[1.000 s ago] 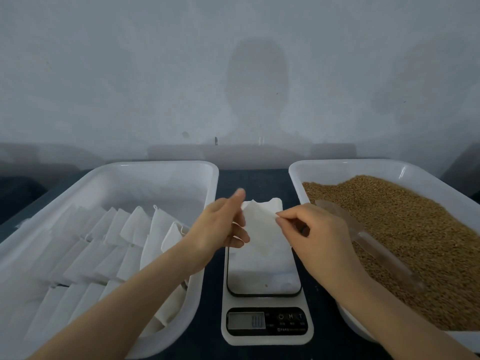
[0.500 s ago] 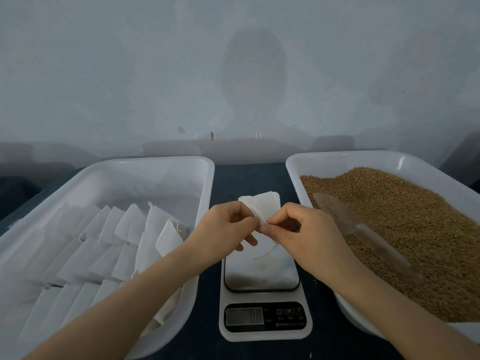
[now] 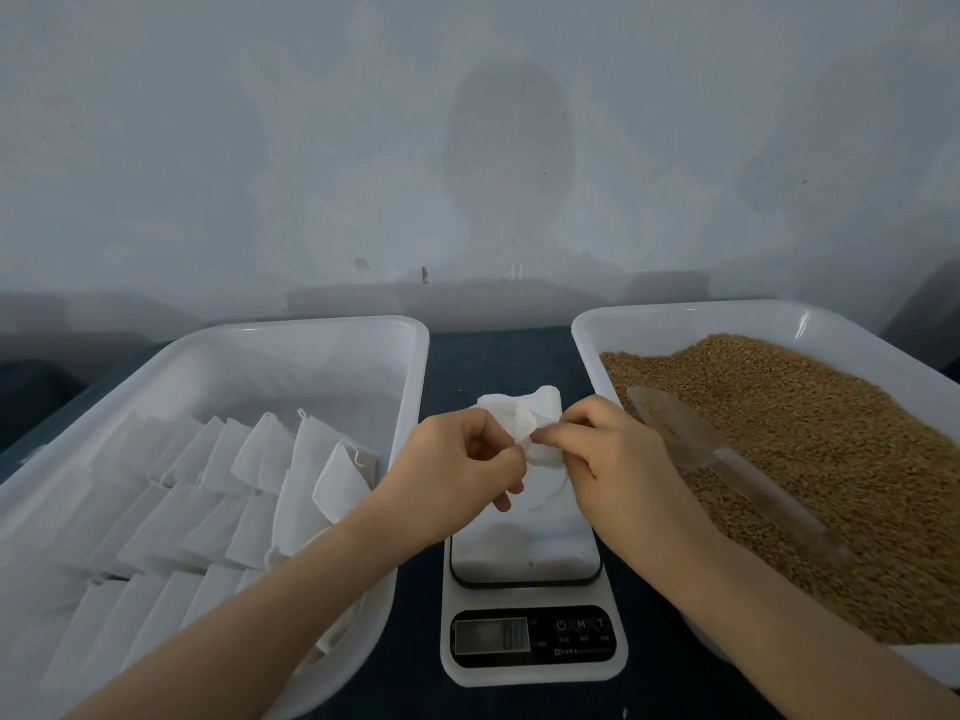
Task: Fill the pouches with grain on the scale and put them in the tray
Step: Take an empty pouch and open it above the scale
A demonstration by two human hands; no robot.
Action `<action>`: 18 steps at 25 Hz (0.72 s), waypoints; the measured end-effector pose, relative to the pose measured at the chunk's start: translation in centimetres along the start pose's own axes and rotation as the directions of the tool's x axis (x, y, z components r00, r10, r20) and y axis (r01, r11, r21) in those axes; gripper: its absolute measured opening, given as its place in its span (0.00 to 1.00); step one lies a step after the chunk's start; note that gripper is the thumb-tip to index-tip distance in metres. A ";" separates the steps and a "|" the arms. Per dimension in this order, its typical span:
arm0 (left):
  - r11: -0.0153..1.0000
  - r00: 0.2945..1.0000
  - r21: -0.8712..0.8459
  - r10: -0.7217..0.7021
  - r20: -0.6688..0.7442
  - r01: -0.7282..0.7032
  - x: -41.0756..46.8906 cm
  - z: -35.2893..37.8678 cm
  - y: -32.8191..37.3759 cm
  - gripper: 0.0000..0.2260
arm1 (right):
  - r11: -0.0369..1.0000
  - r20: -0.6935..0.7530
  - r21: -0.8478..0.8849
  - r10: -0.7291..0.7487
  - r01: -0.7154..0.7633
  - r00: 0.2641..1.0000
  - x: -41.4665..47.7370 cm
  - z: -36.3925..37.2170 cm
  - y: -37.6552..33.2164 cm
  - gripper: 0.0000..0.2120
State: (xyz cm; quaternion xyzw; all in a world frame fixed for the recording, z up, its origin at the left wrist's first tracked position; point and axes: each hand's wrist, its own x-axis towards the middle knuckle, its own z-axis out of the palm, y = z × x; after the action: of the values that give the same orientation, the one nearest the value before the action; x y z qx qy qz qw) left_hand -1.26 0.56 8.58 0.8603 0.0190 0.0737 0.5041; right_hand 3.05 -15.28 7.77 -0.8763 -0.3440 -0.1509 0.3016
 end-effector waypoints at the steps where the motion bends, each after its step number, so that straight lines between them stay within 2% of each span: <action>1: 1.000 1.000 0.012 0.024 -0.001 -0.024 -0.1 0.1 0.1 0.07 | 1.000 0.000 0.024 0.005 -0.005 1.000 0.0 0.0 -0.1 0.11; 4: 0.997 0.997 0.023 0.075 0.001 -0.075 -0.5 0.3 0.2 0.07 | 0.994 0.036 0.104 -0.017 0.013 0.999 0.0 -0.1 -0.3 0.06; 8: 0.998 0.998 -0.005 0.066 0.009 -0.066 -0.8 0.5 0.4 0.08 | 0.996 0.090 0.089 -0.040 0.032 0.995 0.0 0.0 -0.1 0.09; 12: 0.993 0.993 0.004 0.114 0.036 -0.114 -1.0 0.6 0.3 0.08 | 0.994 0.027 0.102 0.038 -0.040 0.999 0.2 -0.1 -0.1 0.09; 15: 0.980 0.978 0.048 0.190 0.084 -0.194 -1.2 0.7 0.1 0.10 | 0.977 -0.006 0.184 0.112 -0.109 0.994 0.2 0.0 0.0 0.14; 18: 0.945 0.952 0.111 0.302 0.055 -0.306 -1.2 0.9 -0.2 0.13 | 0.959 0.036 0.231 0.161 -0.165 0.986 0.1 -0.1 0.0 0.10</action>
State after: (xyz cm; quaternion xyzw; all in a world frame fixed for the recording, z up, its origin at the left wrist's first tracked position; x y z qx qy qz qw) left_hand -2.35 -0.21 7.82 0.8825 -0.1189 0.1334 0.4350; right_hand 3.18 -15.30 7.89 -0.8615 -0.2885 -0.0766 0.4107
